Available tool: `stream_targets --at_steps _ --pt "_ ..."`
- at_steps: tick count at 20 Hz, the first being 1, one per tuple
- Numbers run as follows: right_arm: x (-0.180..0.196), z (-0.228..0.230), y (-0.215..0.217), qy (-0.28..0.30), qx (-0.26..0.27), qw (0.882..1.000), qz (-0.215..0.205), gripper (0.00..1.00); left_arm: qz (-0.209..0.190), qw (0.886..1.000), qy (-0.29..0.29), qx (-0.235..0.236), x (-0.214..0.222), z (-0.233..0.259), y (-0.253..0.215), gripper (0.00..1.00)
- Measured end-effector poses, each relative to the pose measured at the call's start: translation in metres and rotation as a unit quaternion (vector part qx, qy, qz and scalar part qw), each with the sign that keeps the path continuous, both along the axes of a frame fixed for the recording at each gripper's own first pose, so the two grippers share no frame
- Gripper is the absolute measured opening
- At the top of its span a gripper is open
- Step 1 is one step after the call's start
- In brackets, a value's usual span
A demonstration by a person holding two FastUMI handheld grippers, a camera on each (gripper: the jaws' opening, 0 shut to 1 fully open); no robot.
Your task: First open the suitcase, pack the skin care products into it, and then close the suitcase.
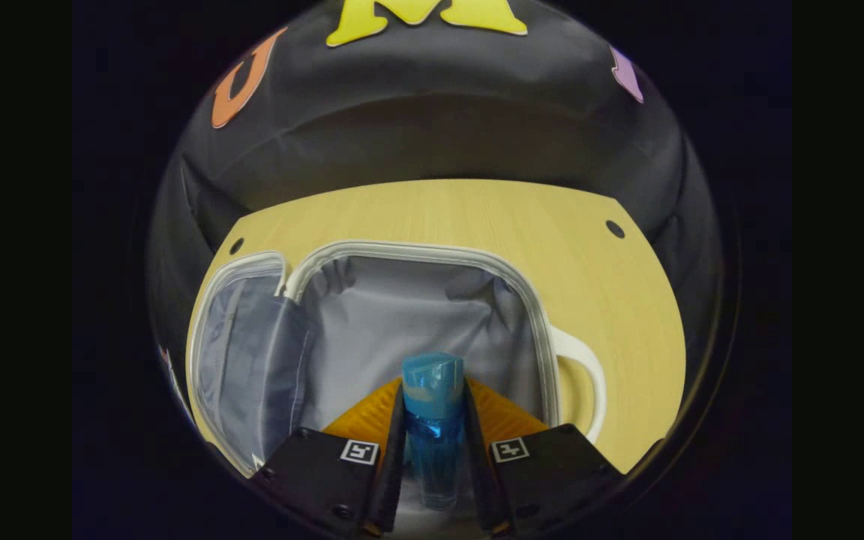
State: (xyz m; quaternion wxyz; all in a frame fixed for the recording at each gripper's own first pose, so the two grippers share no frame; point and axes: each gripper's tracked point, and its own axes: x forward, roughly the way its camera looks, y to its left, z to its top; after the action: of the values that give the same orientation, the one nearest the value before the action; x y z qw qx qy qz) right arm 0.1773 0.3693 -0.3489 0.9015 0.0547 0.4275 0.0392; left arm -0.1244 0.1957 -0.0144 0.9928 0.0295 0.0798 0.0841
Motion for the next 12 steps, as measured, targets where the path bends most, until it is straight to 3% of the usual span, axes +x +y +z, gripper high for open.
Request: stream_targets --at_steps 4,8,10,12 --pt "0.001 -0.010 0.000 0.017 0.008 1.000 -0.009 0.36 -0.001 1.000 0.006 -0.002 0.001 -0.019 0.013 1.00" --pt "0.002 -0.012 -0.006 0.020 0.010 1.000 -0.021 0.42 0.031 0.998 0.038 -0.030 -0.005 -0.051 0.043 1.00" --pt "0.003 0.000 -0.002 0.012 0.028 0.999 -0.018 0.45 0.039 0.997 0.041 -0.043 -0.008 -0.057 0.053 1.00" --pt "-0.001 0.031 0.015 -0.013 0.082 0.997 -0.001 0.48 0.049 0.996 0.038 -0.056 -0.003 -0.065 0.068 1.00"
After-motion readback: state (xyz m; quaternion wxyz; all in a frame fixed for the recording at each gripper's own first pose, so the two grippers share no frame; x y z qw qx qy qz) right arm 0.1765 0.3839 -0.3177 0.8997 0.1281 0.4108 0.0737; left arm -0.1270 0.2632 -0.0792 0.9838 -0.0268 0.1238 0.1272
